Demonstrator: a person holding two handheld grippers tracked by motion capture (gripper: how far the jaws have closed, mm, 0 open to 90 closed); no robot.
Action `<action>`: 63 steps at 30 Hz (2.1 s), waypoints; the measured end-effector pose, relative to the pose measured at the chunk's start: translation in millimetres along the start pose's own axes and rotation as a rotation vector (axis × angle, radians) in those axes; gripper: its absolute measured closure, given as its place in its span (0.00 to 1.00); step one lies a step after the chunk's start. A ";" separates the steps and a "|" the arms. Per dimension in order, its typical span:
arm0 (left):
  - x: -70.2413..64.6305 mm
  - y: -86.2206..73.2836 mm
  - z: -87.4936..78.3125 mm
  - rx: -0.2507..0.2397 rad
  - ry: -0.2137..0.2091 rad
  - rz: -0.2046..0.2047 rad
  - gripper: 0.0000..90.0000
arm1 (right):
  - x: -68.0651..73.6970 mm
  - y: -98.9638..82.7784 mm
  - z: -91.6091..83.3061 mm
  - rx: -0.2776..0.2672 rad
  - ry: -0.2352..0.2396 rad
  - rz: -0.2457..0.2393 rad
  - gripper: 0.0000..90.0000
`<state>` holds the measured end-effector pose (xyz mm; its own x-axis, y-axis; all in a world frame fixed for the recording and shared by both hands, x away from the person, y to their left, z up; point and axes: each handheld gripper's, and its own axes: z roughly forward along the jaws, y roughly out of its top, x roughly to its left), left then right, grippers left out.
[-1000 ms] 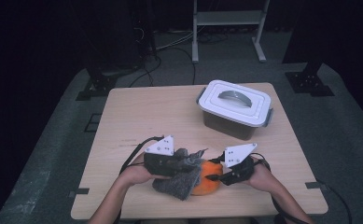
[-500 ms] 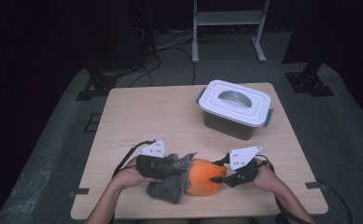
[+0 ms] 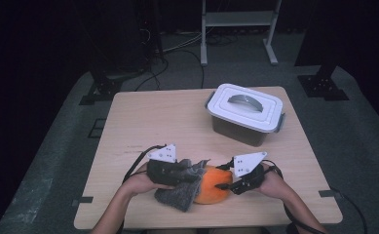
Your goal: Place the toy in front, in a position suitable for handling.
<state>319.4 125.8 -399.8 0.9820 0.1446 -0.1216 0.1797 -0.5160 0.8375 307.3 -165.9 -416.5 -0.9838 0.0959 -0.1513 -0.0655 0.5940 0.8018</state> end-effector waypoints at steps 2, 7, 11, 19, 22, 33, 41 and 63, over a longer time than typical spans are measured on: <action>-0.7 -2.4 -0.3 0.009 0.004 0.001 0.77 | -1.2 -1.5 -0.5 -0.007 0.015 0.051 0.36; -5.9 -3.5 -1.0 0.008 0.006 0.009 0.77 | -0.4 -6.4 -2.4 -0.045 0.055 0.204 0.30; -5.4 0.1 -3.8 -0.006 0.008 0.011 0.77 | 1.2 -3.6 -1.4 -0.008 0.017 0.133 0.55; -0.7 10.9 -15.5 -0.050 0.046 0.016 0.77 | -3.8 7.3 -2.5 -0.031 -0.021 -0.007 0.60; 1.7 3.1 -4.1 0.027 0.062 0.021 0.77 | -7.8 5.1 4.7 -0.040 -0.022 0.020 0.44; 6.3 -11.2 -10.3 -0.009 0.053 -0.028 0.77 | -5.0 -5.5 -2.3 -0.028 -0.026 0.112 0.50; 9.6 -26.1 -12.5 0.017 0.058 -0.055 0.77 | -7.3 -8.2 -1.2 -0.048 -0.025 0.133 0.50; -7.6 12.4 5.2 0.052 0.031 0.072 0.77 | -3.6 -7.9 -2.2 -0.060 -0.029 0.163 0.40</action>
<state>314.5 113.9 -391.3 0.9904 0.1309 -0.0449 0.1121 -0.5691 0.8146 310.9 -172.7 -421.0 -0.9770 0.2110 -0.0325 0.0839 0.5195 0.8503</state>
